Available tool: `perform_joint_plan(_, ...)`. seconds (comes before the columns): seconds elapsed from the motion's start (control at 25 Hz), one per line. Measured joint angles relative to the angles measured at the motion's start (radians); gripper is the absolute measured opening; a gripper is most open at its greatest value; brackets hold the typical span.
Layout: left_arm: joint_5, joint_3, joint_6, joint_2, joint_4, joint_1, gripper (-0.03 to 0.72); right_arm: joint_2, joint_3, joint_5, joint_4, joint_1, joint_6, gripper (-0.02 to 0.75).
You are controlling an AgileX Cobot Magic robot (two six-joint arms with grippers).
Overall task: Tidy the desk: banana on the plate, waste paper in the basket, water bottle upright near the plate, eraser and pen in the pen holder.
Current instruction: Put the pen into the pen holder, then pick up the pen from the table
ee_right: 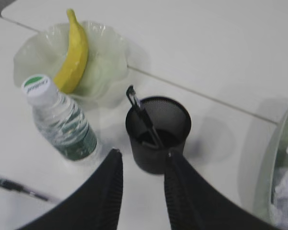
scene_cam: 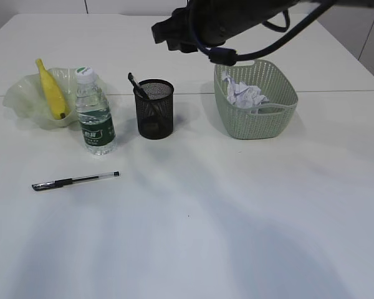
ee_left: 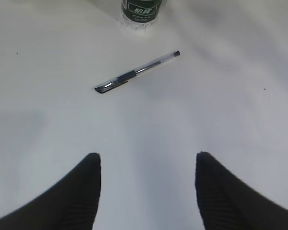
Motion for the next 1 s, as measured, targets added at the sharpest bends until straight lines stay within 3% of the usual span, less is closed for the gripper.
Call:
perform_joint_plan(0.44,-0.022,0.0,0.152,0.01,0.002,0.0,0.444,-0.205,0.0,0.674,0.0,0.0,0.0,0.23)
perform_joint_plan(0.52,-0.035,0.0,0.235,0.03,0.0,0.0,0.444,-0.207,0.0,0.778,0.0,0.0,0.0,0.23)
perform_joint_plan(1.0,-0.184,0.0,0.648,0.208,0.02,-0.019,0.444,-0.207,0.0,0.837,0.0,0.0,0.0,0.23)
